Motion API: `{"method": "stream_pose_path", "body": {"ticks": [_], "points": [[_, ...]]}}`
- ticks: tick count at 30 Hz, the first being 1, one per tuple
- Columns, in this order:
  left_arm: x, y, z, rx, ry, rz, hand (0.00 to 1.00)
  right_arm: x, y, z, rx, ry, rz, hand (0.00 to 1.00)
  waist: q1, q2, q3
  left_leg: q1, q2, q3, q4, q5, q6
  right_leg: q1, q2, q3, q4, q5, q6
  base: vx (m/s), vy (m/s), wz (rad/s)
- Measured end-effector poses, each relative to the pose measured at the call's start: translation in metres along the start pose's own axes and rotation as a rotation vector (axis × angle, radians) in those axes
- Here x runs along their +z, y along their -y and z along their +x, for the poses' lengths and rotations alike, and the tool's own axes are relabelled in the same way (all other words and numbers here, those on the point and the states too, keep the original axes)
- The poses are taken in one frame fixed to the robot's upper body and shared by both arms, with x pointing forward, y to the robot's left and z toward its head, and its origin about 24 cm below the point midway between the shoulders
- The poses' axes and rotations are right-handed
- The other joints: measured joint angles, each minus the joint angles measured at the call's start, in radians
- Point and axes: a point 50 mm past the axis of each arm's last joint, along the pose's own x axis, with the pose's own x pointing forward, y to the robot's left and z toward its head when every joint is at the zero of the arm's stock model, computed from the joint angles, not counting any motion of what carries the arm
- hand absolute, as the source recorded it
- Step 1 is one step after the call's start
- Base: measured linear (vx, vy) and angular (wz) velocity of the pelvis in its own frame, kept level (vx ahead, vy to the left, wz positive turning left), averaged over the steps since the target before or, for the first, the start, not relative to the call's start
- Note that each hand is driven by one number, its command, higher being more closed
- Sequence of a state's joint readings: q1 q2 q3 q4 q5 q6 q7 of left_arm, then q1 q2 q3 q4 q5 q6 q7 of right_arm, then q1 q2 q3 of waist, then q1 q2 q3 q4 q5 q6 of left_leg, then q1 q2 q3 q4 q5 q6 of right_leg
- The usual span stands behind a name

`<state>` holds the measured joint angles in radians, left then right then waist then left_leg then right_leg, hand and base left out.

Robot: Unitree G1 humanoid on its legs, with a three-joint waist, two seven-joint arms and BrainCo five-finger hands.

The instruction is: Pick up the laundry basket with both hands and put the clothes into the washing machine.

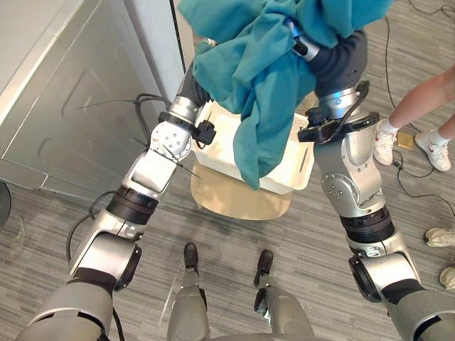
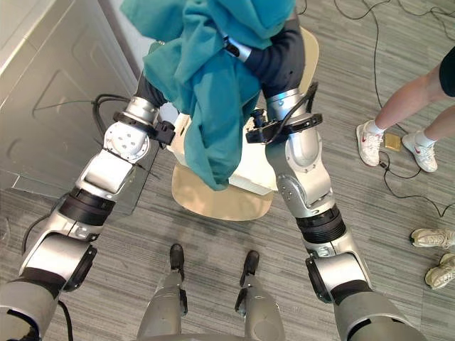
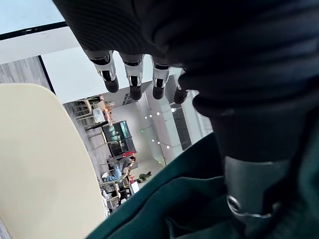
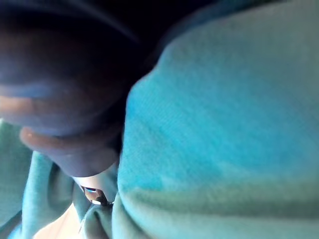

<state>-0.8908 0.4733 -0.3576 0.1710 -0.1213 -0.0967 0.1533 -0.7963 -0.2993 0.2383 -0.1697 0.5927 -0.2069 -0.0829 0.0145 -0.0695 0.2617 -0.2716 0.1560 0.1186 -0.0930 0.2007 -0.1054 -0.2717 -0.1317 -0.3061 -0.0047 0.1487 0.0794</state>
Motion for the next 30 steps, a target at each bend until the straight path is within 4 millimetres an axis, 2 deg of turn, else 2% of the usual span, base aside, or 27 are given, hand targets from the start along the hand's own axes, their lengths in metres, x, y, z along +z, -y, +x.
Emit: {"method": "stream_pose_path", "body": {"ticks": [3, 9, 14, 17, 21, 23, 26, 30], "points": [[-0.001, 0.005, 0.0, -0.03, -0.019, -0.081, 0.0, -0.003, -0.003, 0.0, 0.008, -0.014, 0.037, 1.0, 0.0, 0.001, 0.007, 0.0, -0.002, -0.004, 0.0, 0.0, 0.0, 0.001, -0.003, -0.007, 0.002, 0.0, 0.0, 0.02, 0.002, 0.03], [-0.012, 0.027, -0.008, -0.235, -0.11, -0.25, 0.0, -0.018, -0.02, -0.002, 0.086, -0.09, 0.098, 1.0, -0.001, 0.004, 0.014, 0.0, -0.002, -0.013, 0.0, 0.0, 0.0, 0.002, -0.005, -0.019, 0.016, -0.015, -0.005, 0.0, -0.004, 0.04], [-0.01, 0.026, -0.015, -0.328, -0.118, -0.256, 0.0, -0.022, -0.026, -0.004, 0.127, -0.113, 0.104, 1.0, 0.001, 0.004, 0.02, -0.004, -0.003, -0.014, 0.0, 0.0, 0.0, -0.002, -0.007, -0.022, 0.021, -0.018, -0.004, 0.0, -0.001, 0.02], [-0.001, 0.026, -0.02, -0.385, -0.089, -0.227, 0.0, -0.021, -0.024, -0.004, 0.136, -0.112, 0.093, 1.0, 0.003, 0.005, 0.027, -0.014, -0.004, -0.017, 0.0, 0.0, 0.0, -0.012, -0.009, -0.023, 0.023, -0.018, -0.004, 0.0, 0.0, 0.0], [0.006, 0.027, -0.045, -0.439, -0.064, -0.215, 0.0, -0.011, -0.011, 0.0, 0.136, -0.091, 0.025, 1.0, 0.002, 0.013, 0.046, -0.024, -0.01, -0.021, 0.0, 0.0, 0.0, -0.021, -0.014, -0.024, 0.028, -0.023, 0.003, 0.01, -0.001, 0.02], [0.007, 0.028, -0.058, -0.441, -0.037, -0.174, 0.0, 0.003, 0.005, 0.004, 0.094, -0.046, -0.033, 1.0, 0.003, 0.02, 0.051, -0.042, -0.011, -0.022, 0.0, 0.0, 0.0, -0.041, -0.017, -0.024, 0.038, -0.028, 0.003, 0.01, -0.003, 0.02], [0.007, 0.021, -0.069, -0.405, -0.012, -0.102, 0.0, 0.019, 0.017, 0.009, 0.064, 0.005, -0.111, 1.0, 0.002, 0.029, 0.061, -0.047, -0.015, -0.021, 0.0, 0.0, 0.0, -0.049, -0.021, -0.023, 0.039, -0.028, 0.003, 0.01, -0.001, -0.01], [0.014, 0.014, -0.073, -0.366, 0.055, 0.025, 0.0, 0.041, 0.016, 0.017, 0.094, 0.085, -0.163, 1.0, 0.002, 0.036, 0.065, -0.066, -0.016, -0.017, 0.0, 0.0, 0.0, -0.071, -0.022, -0.019, 0.039, -0.028, 0.003, 0.0, -0.003, -0.02]]}}
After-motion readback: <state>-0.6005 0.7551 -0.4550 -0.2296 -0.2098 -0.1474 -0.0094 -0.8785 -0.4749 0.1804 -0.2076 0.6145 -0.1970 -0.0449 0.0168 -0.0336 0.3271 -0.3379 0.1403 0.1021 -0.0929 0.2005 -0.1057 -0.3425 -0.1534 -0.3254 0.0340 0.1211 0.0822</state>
